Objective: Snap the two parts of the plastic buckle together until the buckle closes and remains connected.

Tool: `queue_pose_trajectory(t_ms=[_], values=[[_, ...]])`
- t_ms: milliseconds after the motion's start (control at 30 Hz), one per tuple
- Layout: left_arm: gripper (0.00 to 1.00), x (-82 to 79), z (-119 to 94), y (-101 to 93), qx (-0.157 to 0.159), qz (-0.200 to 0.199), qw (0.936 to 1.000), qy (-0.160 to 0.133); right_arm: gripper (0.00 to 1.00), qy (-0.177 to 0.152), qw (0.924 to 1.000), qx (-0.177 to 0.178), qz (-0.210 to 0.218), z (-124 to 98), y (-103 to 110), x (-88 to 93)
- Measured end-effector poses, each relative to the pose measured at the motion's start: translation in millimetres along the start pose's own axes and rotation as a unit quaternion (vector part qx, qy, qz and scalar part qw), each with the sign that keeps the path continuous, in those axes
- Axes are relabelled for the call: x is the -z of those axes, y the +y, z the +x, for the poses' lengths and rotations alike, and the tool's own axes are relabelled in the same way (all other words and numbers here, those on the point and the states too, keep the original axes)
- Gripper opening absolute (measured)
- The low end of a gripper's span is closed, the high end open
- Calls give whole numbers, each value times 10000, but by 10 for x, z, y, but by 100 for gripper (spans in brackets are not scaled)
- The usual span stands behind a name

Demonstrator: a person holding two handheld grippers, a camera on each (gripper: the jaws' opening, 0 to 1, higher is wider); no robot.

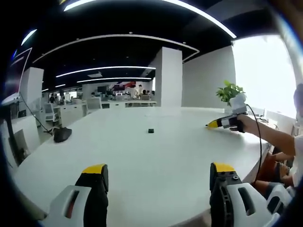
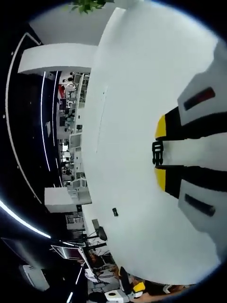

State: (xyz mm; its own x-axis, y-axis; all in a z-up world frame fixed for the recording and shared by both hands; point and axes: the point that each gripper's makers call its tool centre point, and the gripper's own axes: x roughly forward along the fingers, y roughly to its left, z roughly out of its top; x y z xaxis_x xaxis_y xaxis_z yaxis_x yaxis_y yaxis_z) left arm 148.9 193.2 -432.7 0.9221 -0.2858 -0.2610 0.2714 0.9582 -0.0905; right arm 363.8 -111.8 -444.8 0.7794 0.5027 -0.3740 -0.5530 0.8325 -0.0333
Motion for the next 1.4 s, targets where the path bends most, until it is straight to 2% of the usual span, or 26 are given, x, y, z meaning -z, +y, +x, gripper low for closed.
queue_pose_trajectory(t_ms=[300,500,633,1000,1133,1200,1333,1400], values=[[90,7,8,-12,35,-23,10000,-16,20,-35,9963,855,-19,-110,-264,-5],[90,30,30,-27,100,-60,9999,-14,20,26,9933,1149,111,-150,-360,86],[90,59,58,-46,150,-88,9998,-6,20,-44,9898,1407,216,-239,-430,100],[90,14,78,-110,236,-42,9997,-54,20,-11,9874,1562,262,-311,-473,150],[90,2,67,-107,223,-16,9997,-61,20,103,9877,1550,180,-294,-472,182],[90,-4,63,-100,212,-18,9998,-66,24,112,9877,1541,237,-297,-460,193],[90,-4,59,-82,191,-20,9998,-60,37,61,9866,1599,329,-324,-477,167],[90,3,60,-71,184,-22,9998,-47,37,-84,9863,1597,397,-353,-493,109]])
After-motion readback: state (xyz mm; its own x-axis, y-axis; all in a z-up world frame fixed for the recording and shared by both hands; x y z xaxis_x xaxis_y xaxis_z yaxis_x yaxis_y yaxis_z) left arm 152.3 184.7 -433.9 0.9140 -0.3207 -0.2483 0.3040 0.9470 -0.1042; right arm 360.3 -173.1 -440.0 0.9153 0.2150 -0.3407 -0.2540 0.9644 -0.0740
